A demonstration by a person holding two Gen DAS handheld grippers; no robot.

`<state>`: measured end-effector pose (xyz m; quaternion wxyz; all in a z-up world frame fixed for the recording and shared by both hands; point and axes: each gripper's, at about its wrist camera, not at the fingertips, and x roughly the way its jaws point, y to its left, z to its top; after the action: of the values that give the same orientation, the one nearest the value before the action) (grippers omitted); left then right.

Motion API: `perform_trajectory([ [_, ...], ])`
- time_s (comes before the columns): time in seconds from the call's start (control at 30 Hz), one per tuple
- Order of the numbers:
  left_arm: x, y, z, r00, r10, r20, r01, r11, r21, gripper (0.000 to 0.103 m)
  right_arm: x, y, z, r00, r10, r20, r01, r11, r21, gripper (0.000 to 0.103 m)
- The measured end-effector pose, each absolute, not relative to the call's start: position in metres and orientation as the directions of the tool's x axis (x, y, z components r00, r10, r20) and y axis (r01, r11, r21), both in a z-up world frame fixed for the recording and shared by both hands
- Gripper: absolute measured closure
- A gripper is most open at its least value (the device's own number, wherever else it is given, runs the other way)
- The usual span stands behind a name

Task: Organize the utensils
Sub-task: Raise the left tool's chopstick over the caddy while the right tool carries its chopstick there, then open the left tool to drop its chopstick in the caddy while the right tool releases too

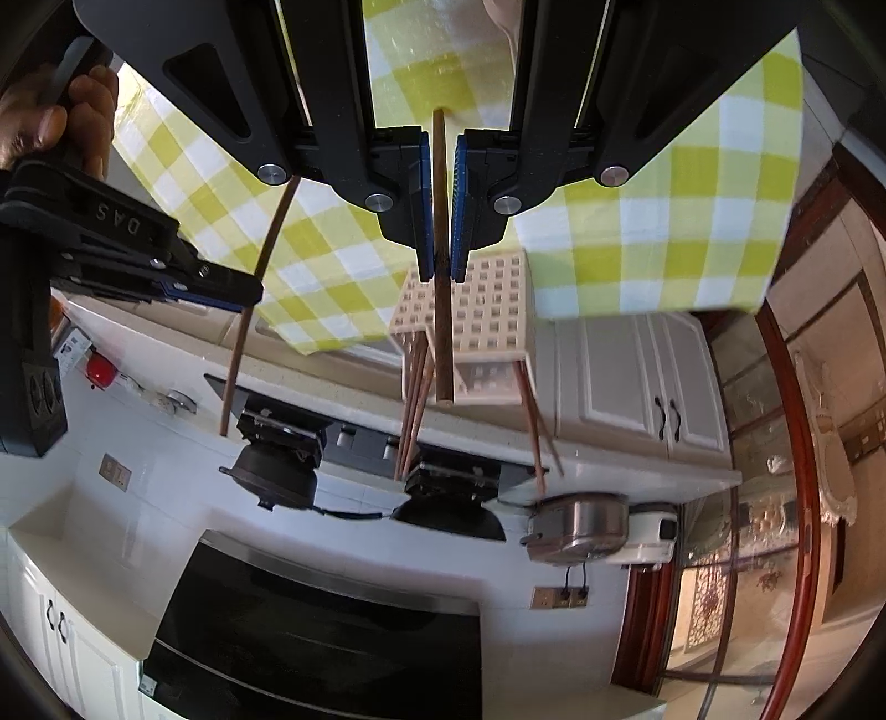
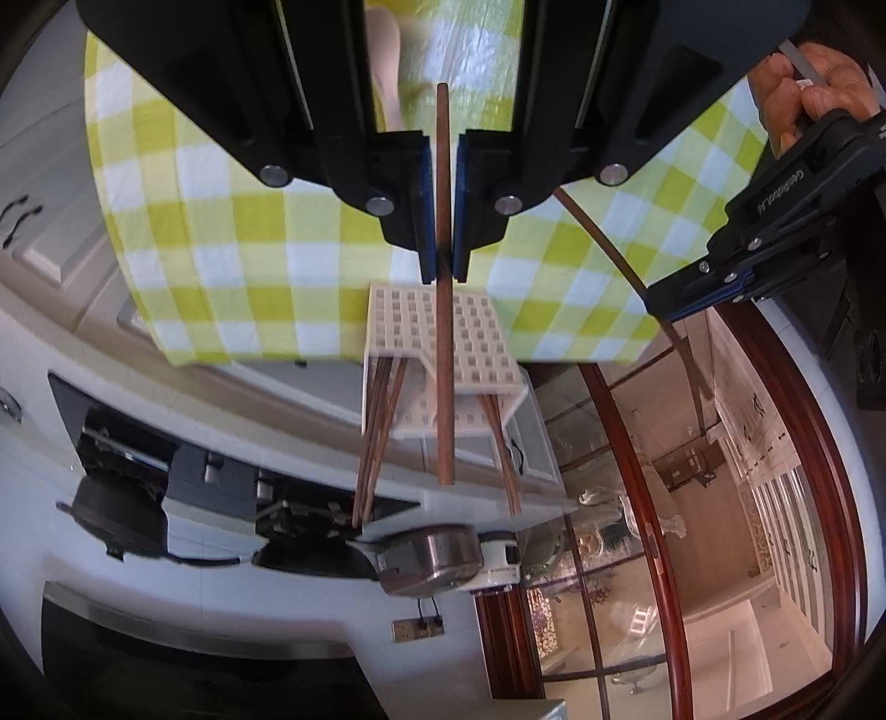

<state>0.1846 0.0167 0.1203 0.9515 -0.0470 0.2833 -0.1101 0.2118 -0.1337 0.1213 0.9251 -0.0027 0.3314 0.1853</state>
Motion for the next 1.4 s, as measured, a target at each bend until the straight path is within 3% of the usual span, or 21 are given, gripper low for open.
perform_trajectory([
  [0.4, 0.237, 0.008, 0.201, 0.849, -0.233, -0.475, 0.217, 0.972, -0.09, 0.099, 0.292, -0.126, 0.187, 0.786, 0.314, -0.532, -0.32, 0.944, 0.084, 0.097],
  [0.7, 0.278, 0.008, 0.241, 0.875, -0.219, -0.433, 0.213, 0.975, -0.062, 0.099, 0.352, -0.126, 0.204, 0.804, 0.308, -0.509, -0.293, 0.95, 0.111, 0.097],
  [1.0, 0.32, 0.012, 0.249, 0.882, -0.196, -0.429, 0.188, 0.98, -0.062, 0.099, 0.399, -0.112, 0.185, 0.791, 0.312, -0.525, -0.292, 0.948, 0.123, 0.097],
  [1.4, 0.358, 0.017, 0.206, 0.859, -0.167, -0.484, 0.145, 0.986, -0.082, 0.099, 0.414, -0.1, 0.141, 0.754, 0.313, -0.577, -0.301, 0.946, 0.121, 0.097],
])
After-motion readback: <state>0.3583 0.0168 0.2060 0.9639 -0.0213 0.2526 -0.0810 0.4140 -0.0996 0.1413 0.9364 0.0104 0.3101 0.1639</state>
